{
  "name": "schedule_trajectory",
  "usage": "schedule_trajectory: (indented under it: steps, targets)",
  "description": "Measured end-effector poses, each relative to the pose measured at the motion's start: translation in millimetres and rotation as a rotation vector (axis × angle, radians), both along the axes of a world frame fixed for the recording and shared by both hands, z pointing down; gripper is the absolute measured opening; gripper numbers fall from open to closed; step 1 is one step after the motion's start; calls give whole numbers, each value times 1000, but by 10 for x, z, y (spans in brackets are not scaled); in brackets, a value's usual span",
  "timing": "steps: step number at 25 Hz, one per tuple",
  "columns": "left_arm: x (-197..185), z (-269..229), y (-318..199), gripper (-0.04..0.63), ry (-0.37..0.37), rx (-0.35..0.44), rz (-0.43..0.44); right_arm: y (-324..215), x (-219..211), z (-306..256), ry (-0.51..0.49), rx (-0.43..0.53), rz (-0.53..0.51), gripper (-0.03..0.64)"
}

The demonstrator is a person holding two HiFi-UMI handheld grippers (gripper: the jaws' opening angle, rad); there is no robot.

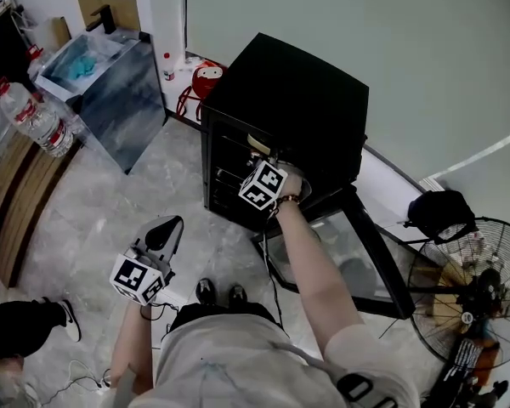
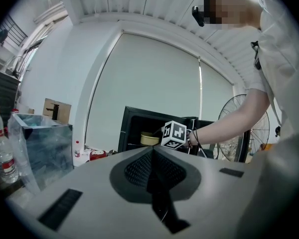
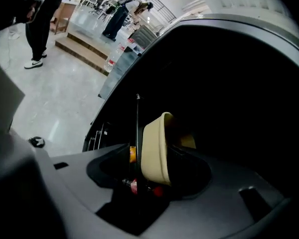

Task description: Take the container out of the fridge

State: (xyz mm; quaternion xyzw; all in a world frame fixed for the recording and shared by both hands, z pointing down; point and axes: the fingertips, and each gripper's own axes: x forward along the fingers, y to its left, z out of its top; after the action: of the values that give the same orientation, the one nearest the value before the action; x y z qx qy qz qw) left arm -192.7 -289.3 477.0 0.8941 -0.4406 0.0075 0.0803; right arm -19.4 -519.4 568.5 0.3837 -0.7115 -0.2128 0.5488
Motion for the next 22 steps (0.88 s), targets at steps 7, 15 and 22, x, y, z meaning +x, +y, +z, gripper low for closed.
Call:
schedule_trajectory:
  steps: [7,15,22]
  targets:
    - [21,23,-28,8,14,-16,11,-23,20,13,123,-36,-23,178]
    - [65,49,-54,8,30,-25,25,226,4,-30,109,-36,-67,25]
    - [150,28,-97,8,32,-28,31,392,-25,-151,41,-50,-94,23]
